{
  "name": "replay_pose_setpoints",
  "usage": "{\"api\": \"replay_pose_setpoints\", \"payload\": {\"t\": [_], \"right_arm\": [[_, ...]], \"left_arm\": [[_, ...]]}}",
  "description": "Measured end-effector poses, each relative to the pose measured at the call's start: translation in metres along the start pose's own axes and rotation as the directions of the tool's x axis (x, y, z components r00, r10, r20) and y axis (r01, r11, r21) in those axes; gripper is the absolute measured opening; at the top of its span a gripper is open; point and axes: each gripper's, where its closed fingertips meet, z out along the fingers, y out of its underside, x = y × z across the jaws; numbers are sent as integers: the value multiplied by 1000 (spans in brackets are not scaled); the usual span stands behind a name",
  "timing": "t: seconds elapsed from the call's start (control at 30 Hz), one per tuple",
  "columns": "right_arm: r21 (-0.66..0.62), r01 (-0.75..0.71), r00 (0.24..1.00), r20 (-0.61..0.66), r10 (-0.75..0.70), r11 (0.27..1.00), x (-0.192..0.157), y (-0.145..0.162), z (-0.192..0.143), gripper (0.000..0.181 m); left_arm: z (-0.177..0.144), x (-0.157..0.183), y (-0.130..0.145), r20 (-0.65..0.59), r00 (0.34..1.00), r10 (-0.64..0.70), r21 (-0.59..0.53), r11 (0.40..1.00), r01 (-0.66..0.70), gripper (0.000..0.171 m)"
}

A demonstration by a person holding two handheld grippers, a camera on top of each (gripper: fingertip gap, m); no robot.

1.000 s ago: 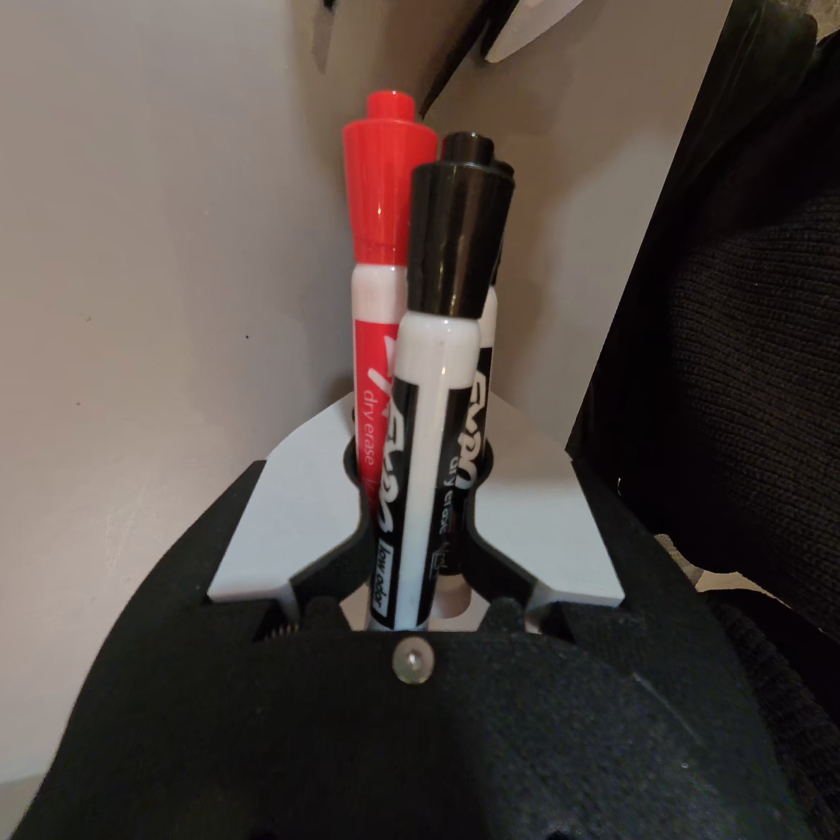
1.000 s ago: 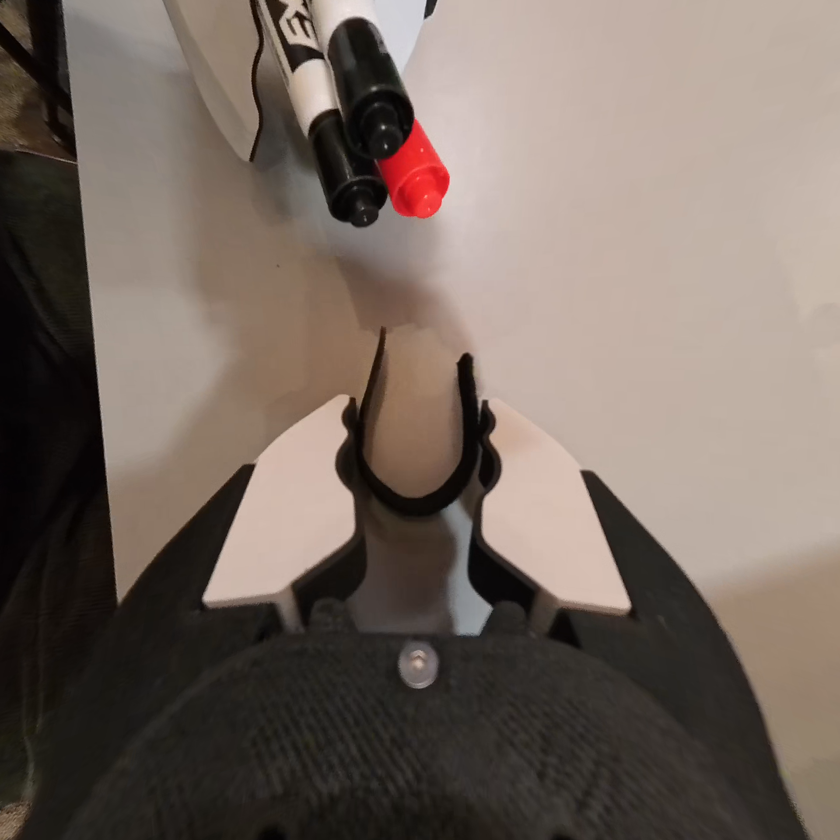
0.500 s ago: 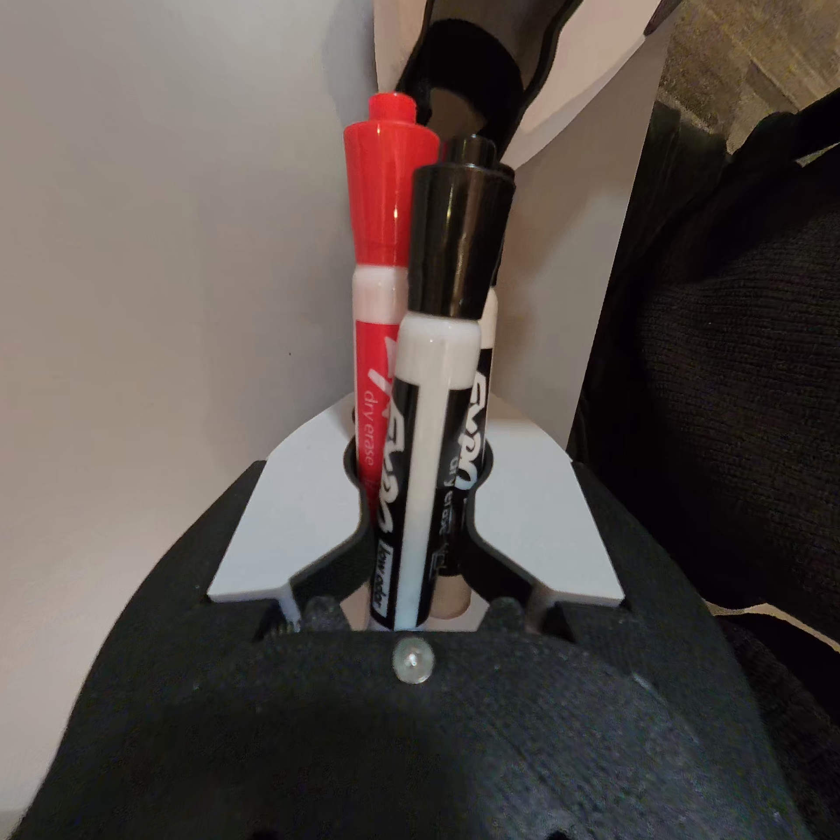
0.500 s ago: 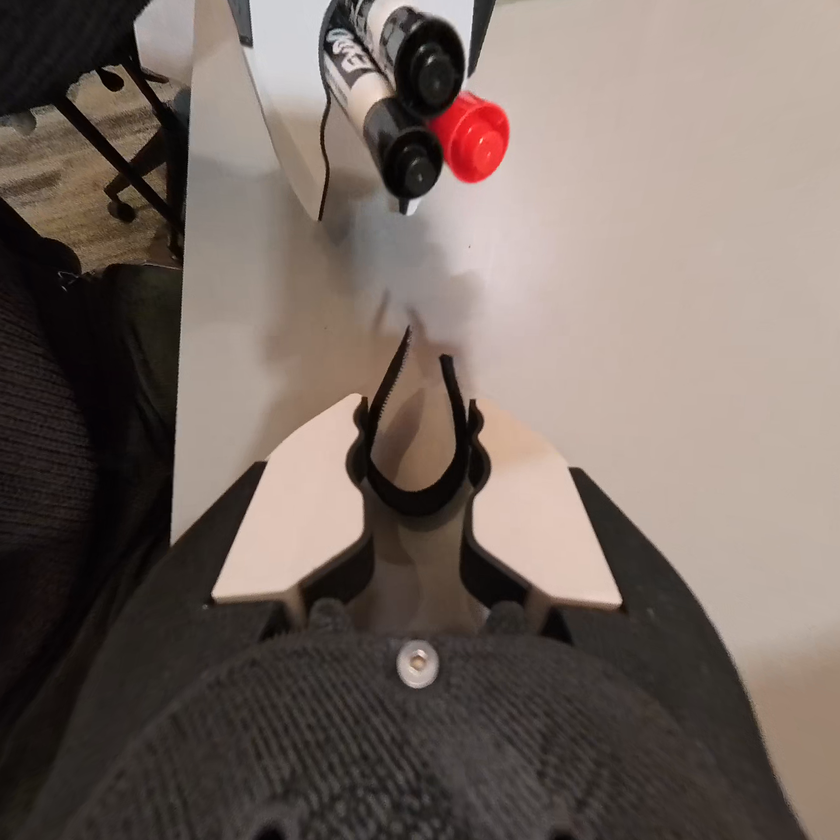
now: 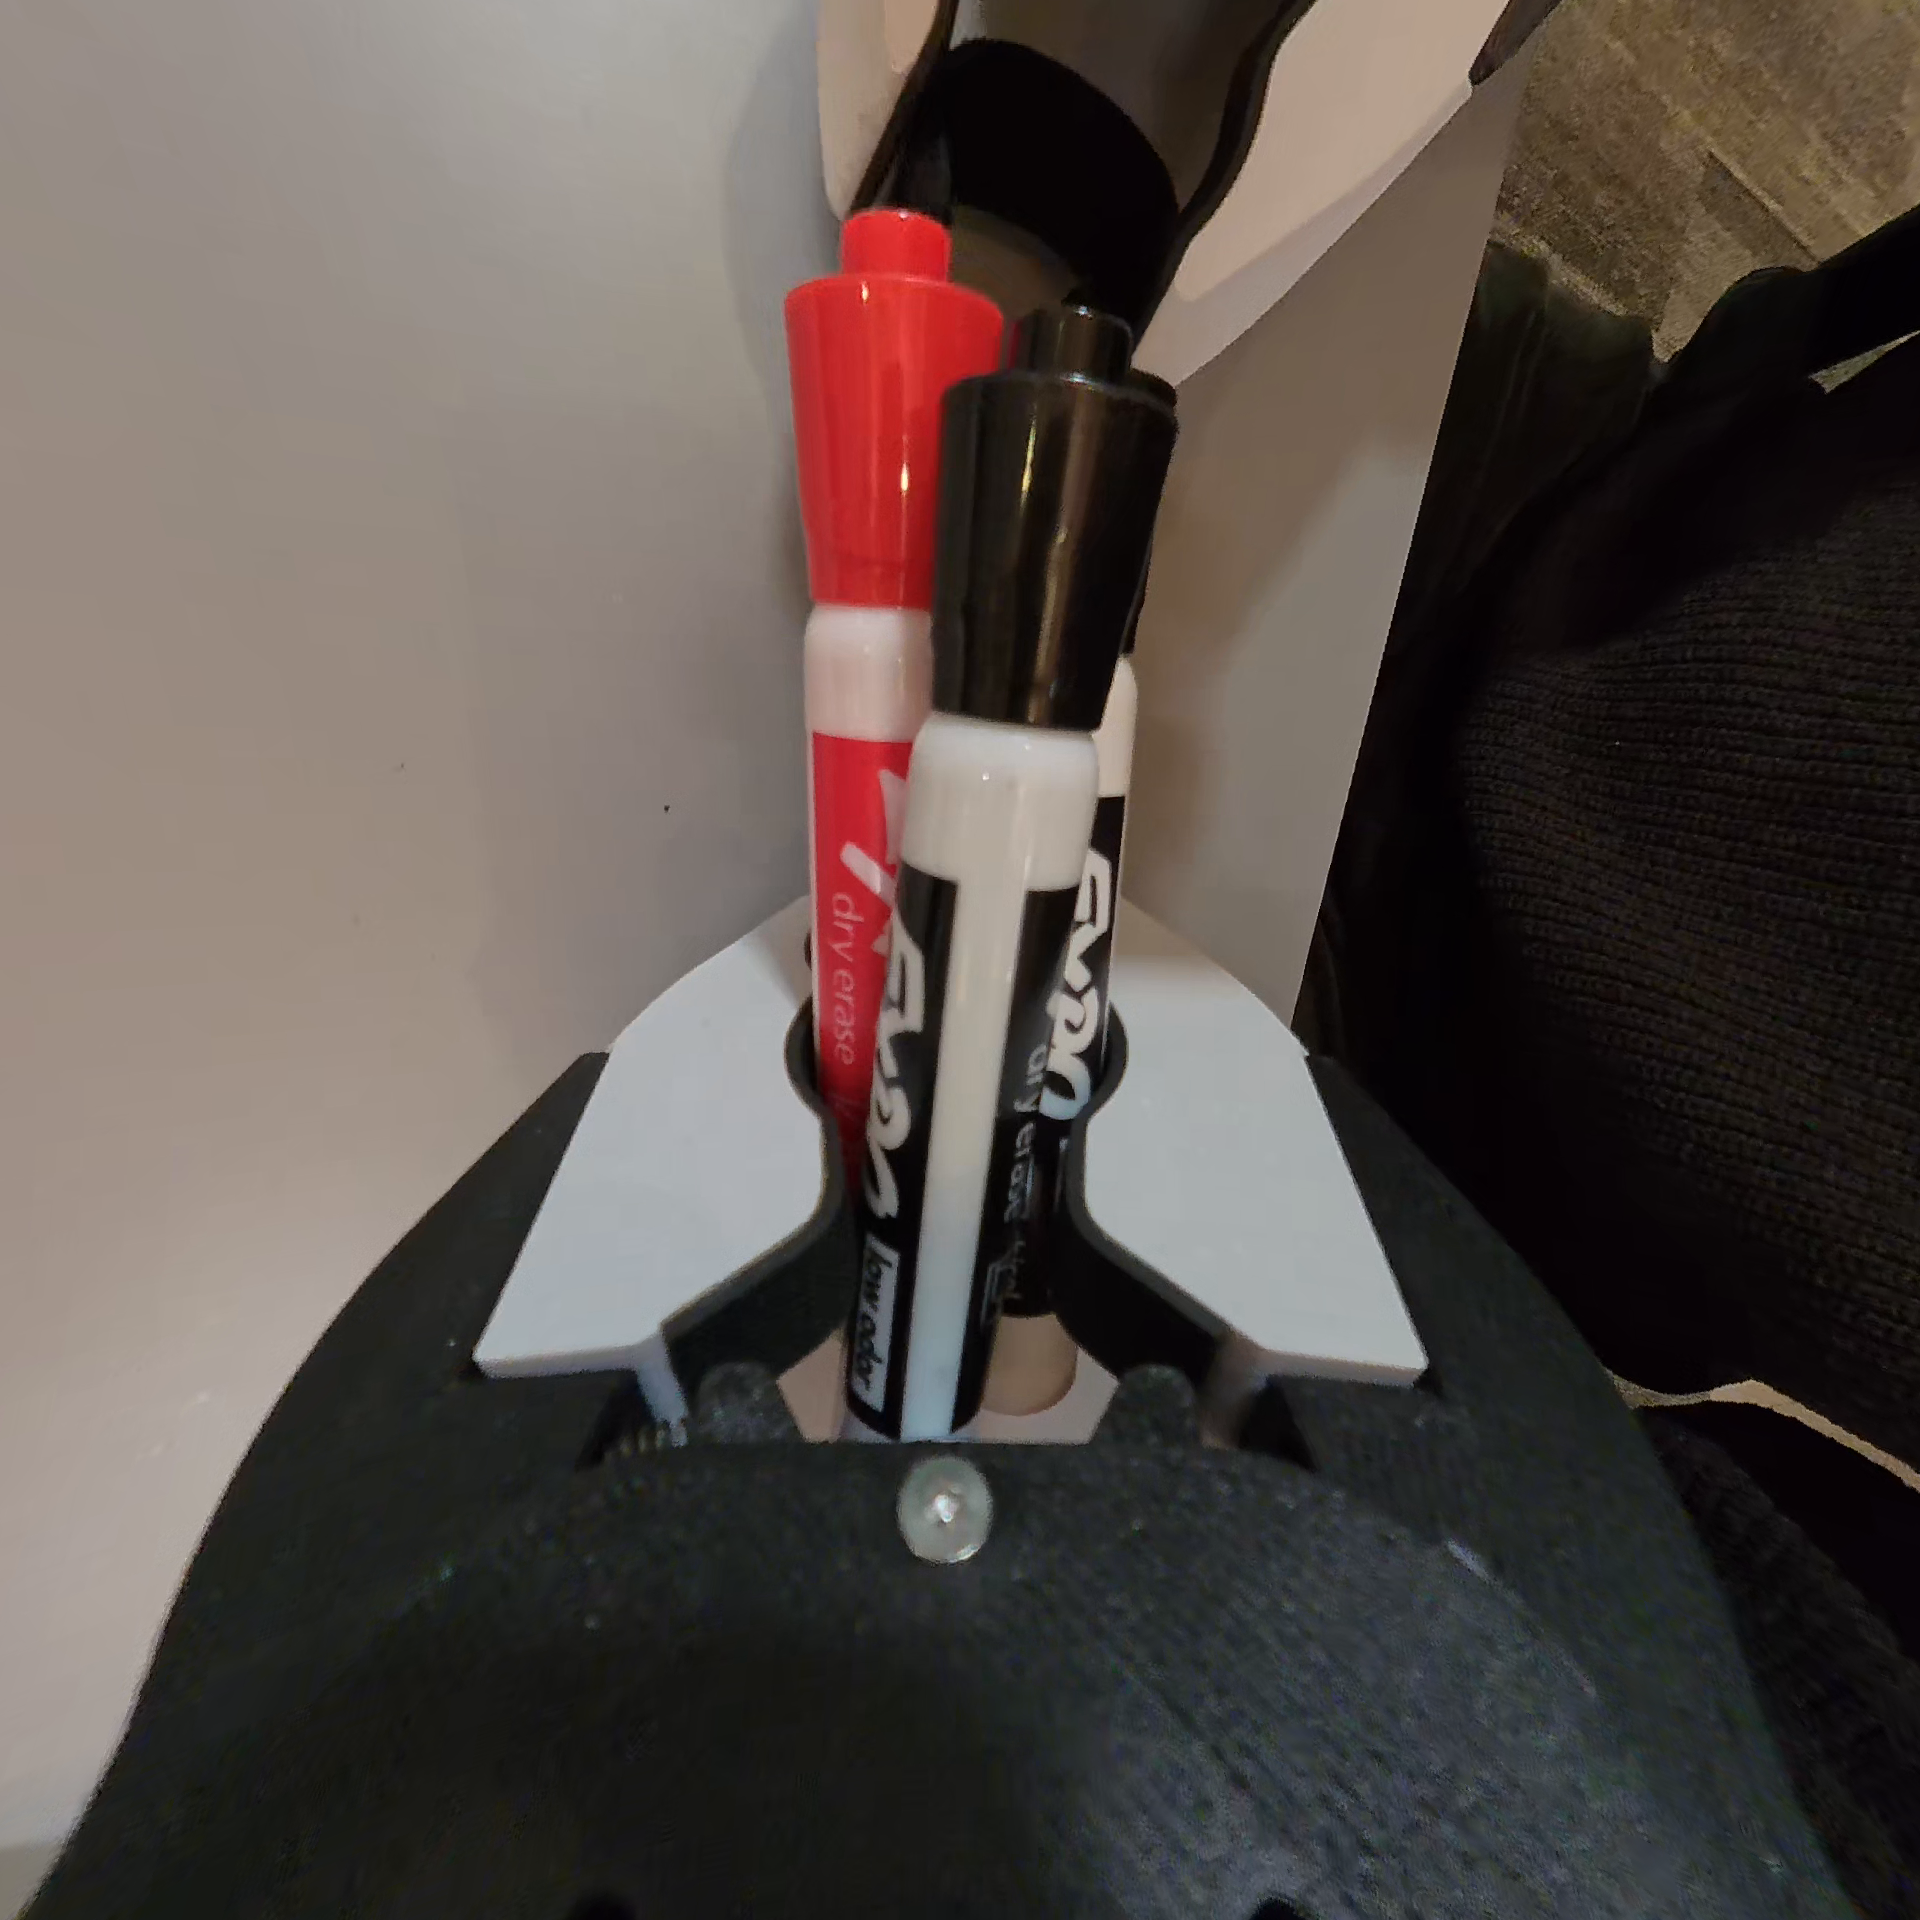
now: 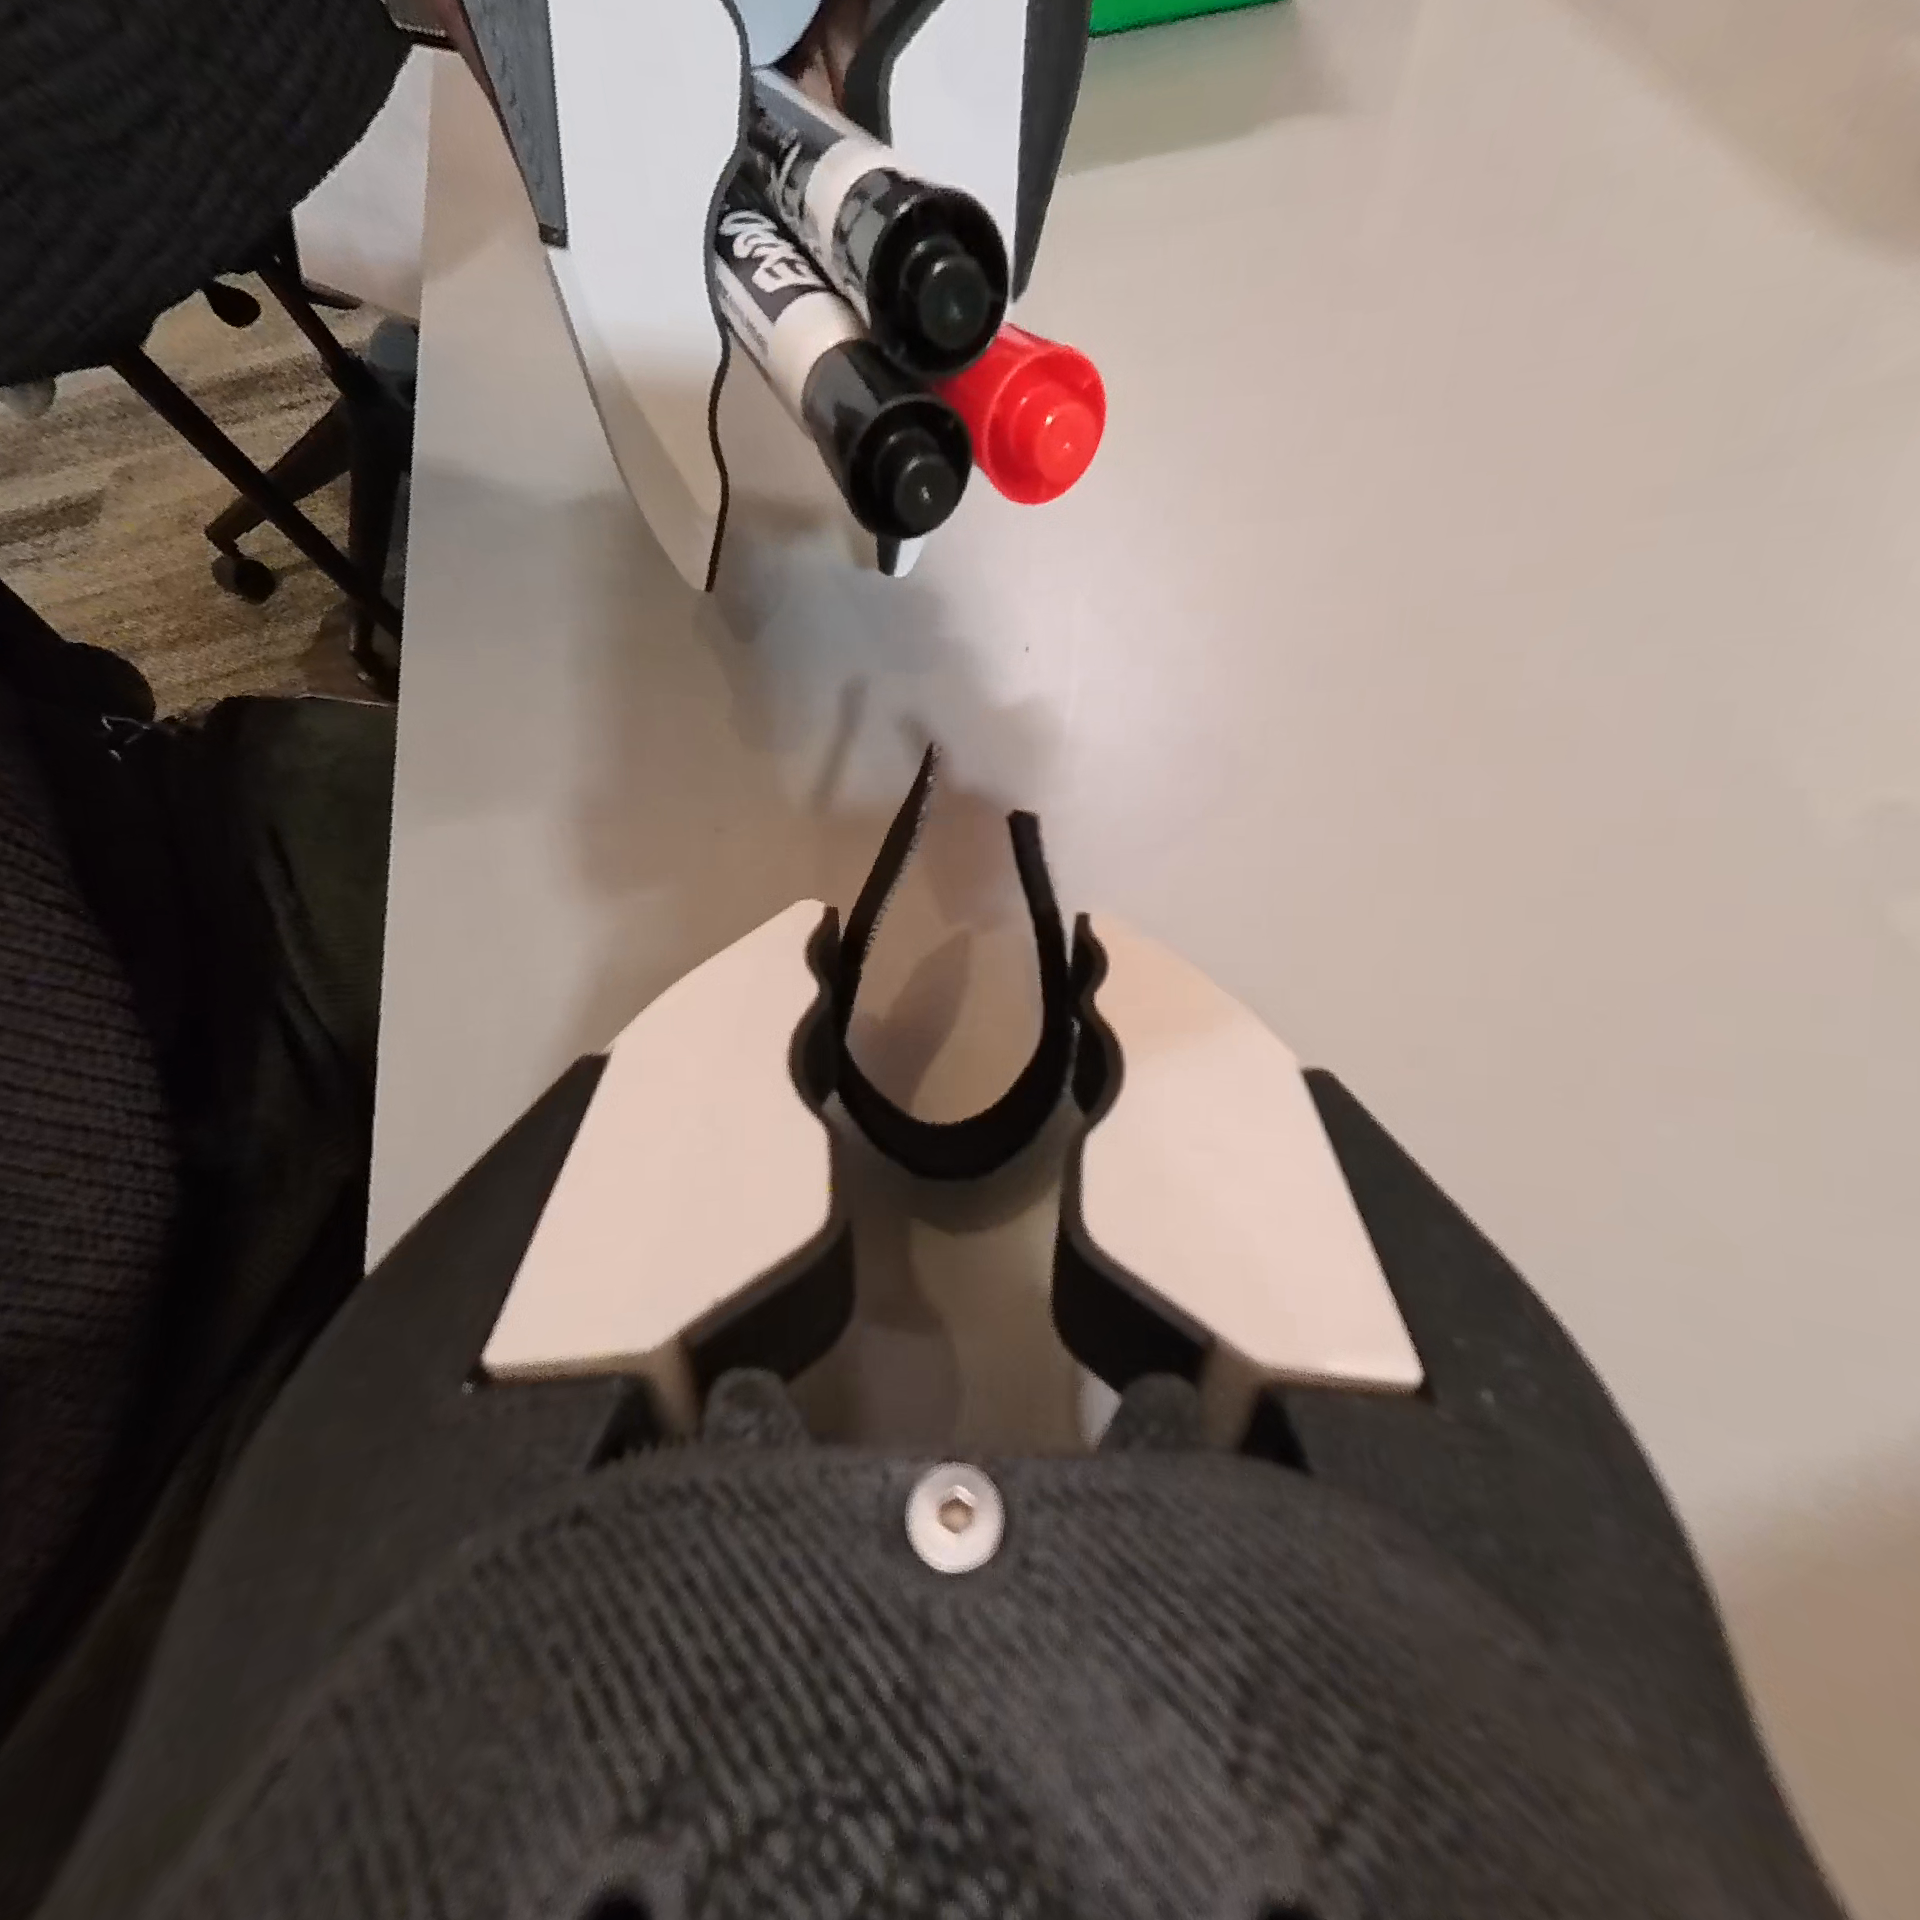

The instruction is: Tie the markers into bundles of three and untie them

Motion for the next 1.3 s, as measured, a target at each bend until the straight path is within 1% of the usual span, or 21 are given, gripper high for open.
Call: {"api": "replay_pose_setpoints", "payload": {"t": [0.1, 0.23, 0.33, 0.43, 0.53, 0.63, 0.73, 0.83, 0.97, 1.0, 1.13, 1.3], "right_arm": [[-34, 12, 1000, -22, -13, 999, 3, 5, 1, 48], [-191, 63, 994, -81, -79, 980, 9, 27, 6, 51], [-234, 36, 993, -99, -61, 972, 11, 28, 8, 62], [-292, 48, 991, -107, -82, 955, 13, 30, 5, 76], [-336, 53, 992, -94, -90, 940, 14, 25, -2, 84], [-389, 85, 991, -64, -118, 917, 15, 20, -7, 86], [-435, 111, 991, -12, -130, 894, 16, 18, -2, 87], [-454, 143, 990, 50, -135, 880, 16, 20, 7, 85], [-472, 139, 990, 94, -107, 871, 14, 24, 11, 80], [-470, 143, 989, 99, -109, 871, 13, 24, 12, 77], [-460, 180, 983, 123, -138, 870, 6, 23, 10, 54], [-449, 190, 978, 160, -130, 873, -2, 27, 10, 46]], "left_arm": [[0, 0, 1, 0, 1000, -4, -4, 1000, 4, 44], [1, 0, 2, -3, 1000, -8, -11, 1000, 8, 43], [2, 0, 3, -5, 1000, -11, -16, 1000, 10, 43], [2, 0, 3, -7, 1000, -12, -17, 1000, 12, 43], [3, 0, 4, -7, 1000, -14, -20, 1000, 14, 43], [3, 0, 4, -7, 1000, -16, -23, 1000, 15, 43], [4, 1, 3, -8, 1000, -12, -25, 1000, 12, 43], [4, 2, 2, -7, 1000, -8, -24, 1000, 8, 43], [1, 2, 3, -4, 1000, -9, -19, 1000, 9, 44], [1, 1, 3, -4, 1000, -9, -17, 1000, 9, 44], [1, 0, 3, -10, 1000, -11, -16, 1000, 11, 43], [2, 2, 2, -14, 1000, -5, -14, 1000, 5, 43]]}}
